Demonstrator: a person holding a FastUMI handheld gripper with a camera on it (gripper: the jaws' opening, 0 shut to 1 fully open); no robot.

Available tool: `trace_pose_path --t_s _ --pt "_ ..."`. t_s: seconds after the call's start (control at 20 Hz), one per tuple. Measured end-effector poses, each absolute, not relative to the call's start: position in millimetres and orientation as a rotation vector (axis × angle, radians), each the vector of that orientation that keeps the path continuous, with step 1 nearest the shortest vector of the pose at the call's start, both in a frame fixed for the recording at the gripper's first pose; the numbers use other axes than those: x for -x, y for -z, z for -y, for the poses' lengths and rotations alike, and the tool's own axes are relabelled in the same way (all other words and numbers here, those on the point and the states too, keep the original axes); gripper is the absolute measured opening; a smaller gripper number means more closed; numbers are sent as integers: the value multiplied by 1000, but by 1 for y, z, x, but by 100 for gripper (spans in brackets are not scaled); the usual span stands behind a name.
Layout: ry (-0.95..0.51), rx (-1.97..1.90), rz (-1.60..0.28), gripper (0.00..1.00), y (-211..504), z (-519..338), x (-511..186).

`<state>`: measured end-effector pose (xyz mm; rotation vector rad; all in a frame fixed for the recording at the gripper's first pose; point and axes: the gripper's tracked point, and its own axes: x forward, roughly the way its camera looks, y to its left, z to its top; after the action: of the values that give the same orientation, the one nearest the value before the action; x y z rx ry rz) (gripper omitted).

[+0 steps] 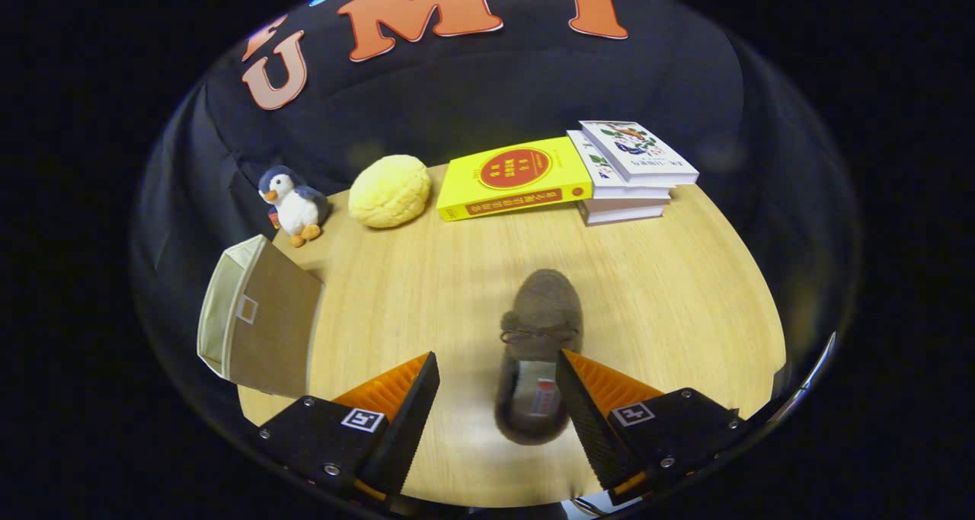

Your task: Open the storage box then place both shoes into the box .Put the left shoe in first, then the right shoe, with the right side of both shoes facing outward in a uniform manner.

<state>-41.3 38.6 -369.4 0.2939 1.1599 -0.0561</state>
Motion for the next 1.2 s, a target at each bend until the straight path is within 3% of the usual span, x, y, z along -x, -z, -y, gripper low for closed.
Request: trace_pose_path --t_s 0.4,0.7,0.8,1.05,1.2 --pt "122 -244 -1252 87 447 1 67" --pt "156 -275 -1209 70 486 10 39" --pt "150 -286 -1204 58 492 6 35" --pt "166 -282 -1220 14 491 -1 34" --pt "169 -379 -1259 5 480 -16 36"
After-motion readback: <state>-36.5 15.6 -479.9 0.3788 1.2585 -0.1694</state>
